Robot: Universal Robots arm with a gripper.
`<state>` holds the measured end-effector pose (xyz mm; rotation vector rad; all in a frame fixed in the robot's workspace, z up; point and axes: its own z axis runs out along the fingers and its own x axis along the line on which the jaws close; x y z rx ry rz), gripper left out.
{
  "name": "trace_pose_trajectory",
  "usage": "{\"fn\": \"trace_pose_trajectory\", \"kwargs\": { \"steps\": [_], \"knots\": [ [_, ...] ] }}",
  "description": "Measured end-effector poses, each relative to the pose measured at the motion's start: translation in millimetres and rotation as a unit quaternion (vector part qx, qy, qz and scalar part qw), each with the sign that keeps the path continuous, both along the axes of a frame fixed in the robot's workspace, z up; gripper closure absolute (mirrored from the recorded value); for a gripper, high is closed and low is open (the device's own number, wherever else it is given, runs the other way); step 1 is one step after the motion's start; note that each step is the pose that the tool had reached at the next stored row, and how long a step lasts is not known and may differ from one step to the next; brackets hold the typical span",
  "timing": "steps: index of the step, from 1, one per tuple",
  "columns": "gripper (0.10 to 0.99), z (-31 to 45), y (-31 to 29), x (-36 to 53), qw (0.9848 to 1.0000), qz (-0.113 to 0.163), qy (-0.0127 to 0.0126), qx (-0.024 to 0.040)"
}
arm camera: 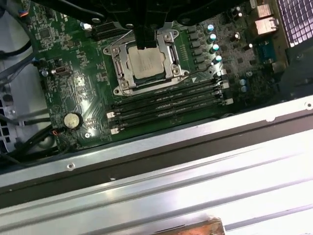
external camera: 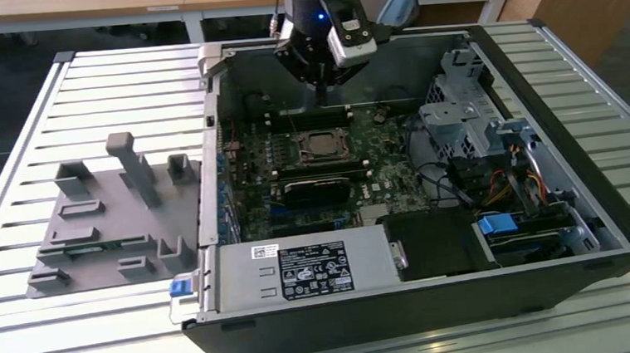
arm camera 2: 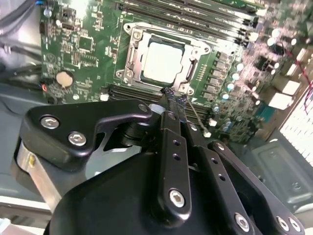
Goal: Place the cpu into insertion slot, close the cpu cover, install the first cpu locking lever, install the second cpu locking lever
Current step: 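Install the first cpu locking lever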
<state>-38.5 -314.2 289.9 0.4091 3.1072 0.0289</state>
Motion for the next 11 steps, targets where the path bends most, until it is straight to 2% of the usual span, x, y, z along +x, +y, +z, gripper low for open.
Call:
{"fn": "trace_pose_trajectory", "kwargs": {
  "steps": [5, 11],
  "knots": [
    [0.98, -0.6, 0.0, 0.0, 0.999, 0.045, 0.0, 0.0],
    [0.98, -1.1, 0.0, -0.2, 0.9959, 0.091, 0.0, -0.0001]
  ]
}}
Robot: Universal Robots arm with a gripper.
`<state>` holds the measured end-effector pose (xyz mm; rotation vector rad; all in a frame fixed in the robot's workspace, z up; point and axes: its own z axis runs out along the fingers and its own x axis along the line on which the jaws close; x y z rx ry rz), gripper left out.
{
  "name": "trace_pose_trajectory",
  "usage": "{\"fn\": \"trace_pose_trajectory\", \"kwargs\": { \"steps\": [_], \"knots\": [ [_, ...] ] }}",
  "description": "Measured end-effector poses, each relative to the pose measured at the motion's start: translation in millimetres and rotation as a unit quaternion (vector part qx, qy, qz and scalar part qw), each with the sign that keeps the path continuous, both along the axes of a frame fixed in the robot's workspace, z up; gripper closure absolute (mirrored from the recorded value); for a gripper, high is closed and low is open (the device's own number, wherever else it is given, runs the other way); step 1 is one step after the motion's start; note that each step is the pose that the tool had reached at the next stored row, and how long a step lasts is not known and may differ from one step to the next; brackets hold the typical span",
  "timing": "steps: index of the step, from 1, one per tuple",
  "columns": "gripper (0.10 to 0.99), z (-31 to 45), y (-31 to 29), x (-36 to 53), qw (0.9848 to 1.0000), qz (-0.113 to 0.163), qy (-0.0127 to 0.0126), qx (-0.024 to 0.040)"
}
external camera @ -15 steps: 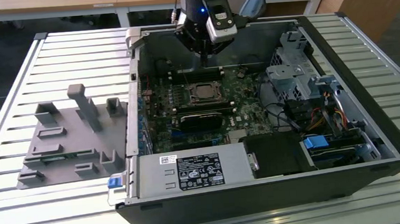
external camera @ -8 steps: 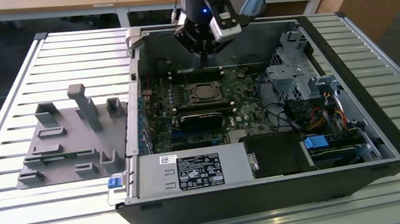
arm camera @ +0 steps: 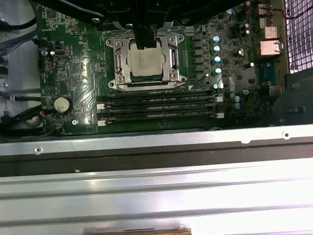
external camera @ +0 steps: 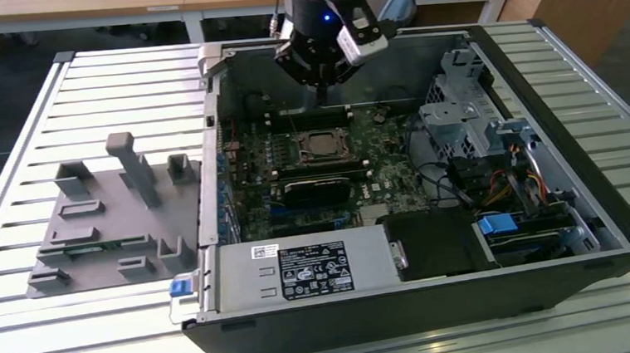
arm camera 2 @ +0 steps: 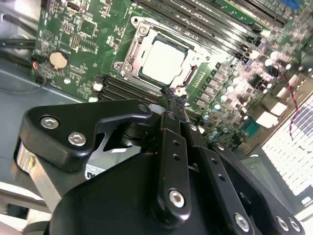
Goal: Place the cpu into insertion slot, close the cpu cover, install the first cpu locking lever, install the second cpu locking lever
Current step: 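Install the first cpu locking lever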
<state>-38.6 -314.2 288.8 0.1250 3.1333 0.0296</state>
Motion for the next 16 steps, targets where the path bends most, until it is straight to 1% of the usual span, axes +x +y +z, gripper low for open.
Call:
{"fn": "trace_pose_trajectory", "kwargs": {
  "steps": [3, 6, 9, 11, 13, 16],
  "knots": [
    [0.98, -0.2, 0.0, -4.0, 1.0, 0.004, -0.0002, 0.0002],
    [0.98, -0.2, 0.0, -9.9, 1.0, 0.005, -0.0015, 0.0],
    [0.98, -0.5, 0.0, -17.6, 1.0, 0.005, -0.0037, 0.0],
    [0.98, -0.9, 0.0, -22.3, 1.0, 0.005, -0.0061, 0.0],
    [0.98, -2.7, 0.1, -24.5, 0.9999, 0.006, -0.0087, 0.0001],
    [0.98, -6.6, 0.0, -26.1, 0.9999, 0.01, -0.0102, 0.0]
  ]
}}
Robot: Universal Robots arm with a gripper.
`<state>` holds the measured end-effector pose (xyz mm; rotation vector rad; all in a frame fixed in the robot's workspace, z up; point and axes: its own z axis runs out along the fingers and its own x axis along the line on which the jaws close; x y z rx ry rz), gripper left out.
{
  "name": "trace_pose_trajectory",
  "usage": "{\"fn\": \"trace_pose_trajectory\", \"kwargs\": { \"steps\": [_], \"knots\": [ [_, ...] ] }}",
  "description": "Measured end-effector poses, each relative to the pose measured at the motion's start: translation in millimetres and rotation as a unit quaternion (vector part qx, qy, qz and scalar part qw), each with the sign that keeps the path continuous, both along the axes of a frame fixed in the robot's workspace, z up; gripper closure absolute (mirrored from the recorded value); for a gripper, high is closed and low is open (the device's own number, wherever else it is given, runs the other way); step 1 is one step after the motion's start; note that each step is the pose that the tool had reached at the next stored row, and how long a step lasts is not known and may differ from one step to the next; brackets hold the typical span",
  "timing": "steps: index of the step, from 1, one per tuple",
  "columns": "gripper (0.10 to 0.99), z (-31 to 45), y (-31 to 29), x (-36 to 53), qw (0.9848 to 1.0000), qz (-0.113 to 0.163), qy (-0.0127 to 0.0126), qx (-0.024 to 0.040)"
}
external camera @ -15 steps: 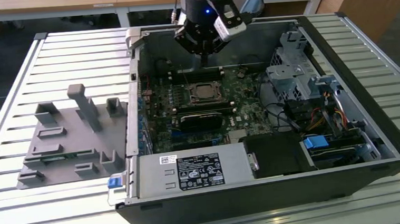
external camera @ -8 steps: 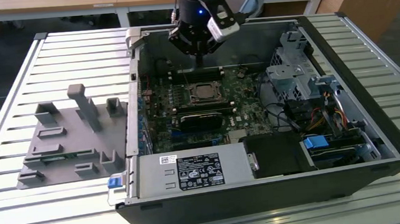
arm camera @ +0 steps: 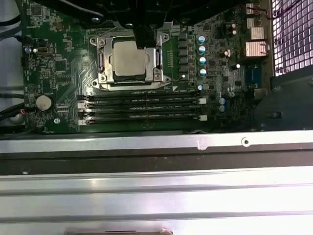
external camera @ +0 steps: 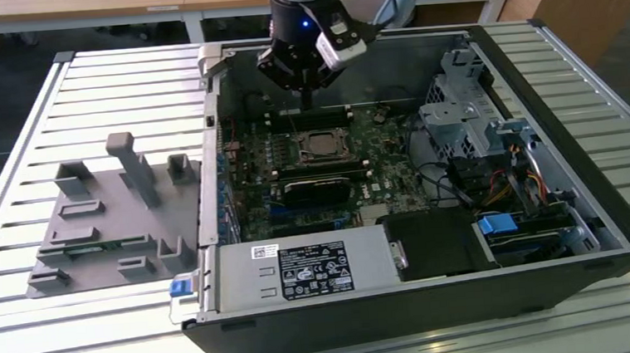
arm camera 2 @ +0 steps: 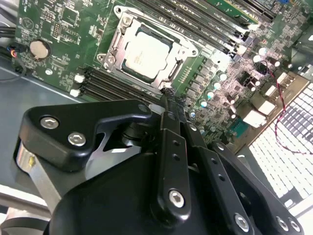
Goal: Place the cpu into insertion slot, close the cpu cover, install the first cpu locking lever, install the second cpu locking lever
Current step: 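Install the first cpu locking lever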
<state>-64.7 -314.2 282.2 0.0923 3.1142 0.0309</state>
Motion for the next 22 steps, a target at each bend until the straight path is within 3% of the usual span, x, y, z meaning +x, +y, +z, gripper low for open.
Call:
{"fn": "trace_pose_trajectory", "kwargs": {
  "steps": [8, 22],
  "knots": [
    [0.98, -6.3, 1.0, -19.0, 1.0, 0.002, -0.0013, 0.0001],
    [0.98, -16.8, 5.2, -35.0, 1.0, 0.002, -0.0017, 0.0001]
  ]
}}
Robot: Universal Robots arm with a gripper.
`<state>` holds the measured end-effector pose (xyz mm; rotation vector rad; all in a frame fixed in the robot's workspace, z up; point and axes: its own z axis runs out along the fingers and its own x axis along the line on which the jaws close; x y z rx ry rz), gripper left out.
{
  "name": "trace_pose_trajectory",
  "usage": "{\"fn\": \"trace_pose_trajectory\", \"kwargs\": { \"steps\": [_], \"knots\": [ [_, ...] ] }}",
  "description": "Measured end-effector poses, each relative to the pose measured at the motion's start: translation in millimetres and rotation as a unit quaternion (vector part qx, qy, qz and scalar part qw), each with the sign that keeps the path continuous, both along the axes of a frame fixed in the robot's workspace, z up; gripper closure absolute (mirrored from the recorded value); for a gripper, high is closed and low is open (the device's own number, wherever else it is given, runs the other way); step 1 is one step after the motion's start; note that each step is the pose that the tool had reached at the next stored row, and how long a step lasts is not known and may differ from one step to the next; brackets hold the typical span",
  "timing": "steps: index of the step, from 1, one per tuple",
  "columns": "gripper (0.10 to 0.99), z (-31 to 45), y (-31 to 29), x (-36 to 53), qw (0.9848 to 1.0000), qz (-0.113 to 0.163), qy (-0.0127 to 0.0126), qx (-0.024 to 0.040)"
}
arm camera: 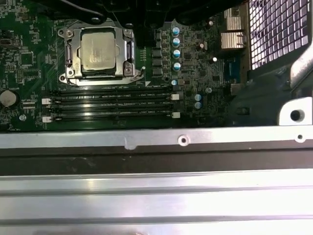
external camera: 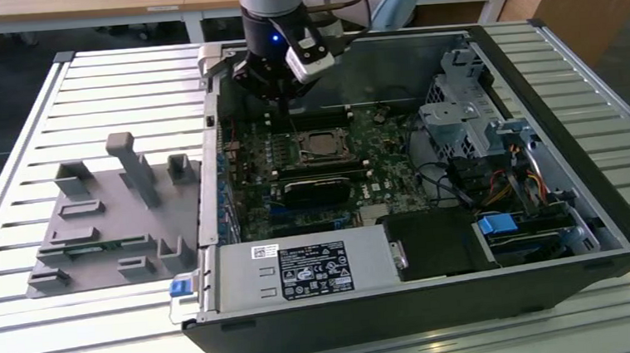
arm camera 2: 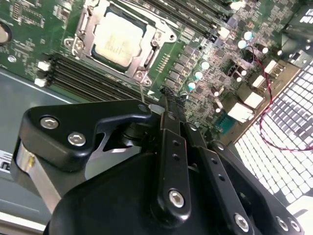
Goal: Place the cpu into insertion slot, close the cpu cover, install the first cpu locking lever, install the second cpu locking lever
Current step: 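Install the first cpu locking lever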
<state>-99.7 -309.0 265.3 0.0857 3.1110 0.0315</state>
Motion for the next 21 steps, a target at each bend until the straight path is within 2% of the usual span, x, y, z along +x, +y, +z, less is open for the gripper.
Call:
{"fn": "trace_pose_trajectory", "kwargs": {
  "steps": [6, 15, 21],
  "knots": [
    [0.98, -3.1, 4.8, -5.2, 1.0, 0.0, 0.0, 0.0],
    [0.98, -7.3, 15.3, -6.5, 1.0, 0.0, 0.0, 0.0],
    [0.98, -8.4, 18.2, -6.6, 1.0, 0.0, 0.0, 0.0]
  ]
}}
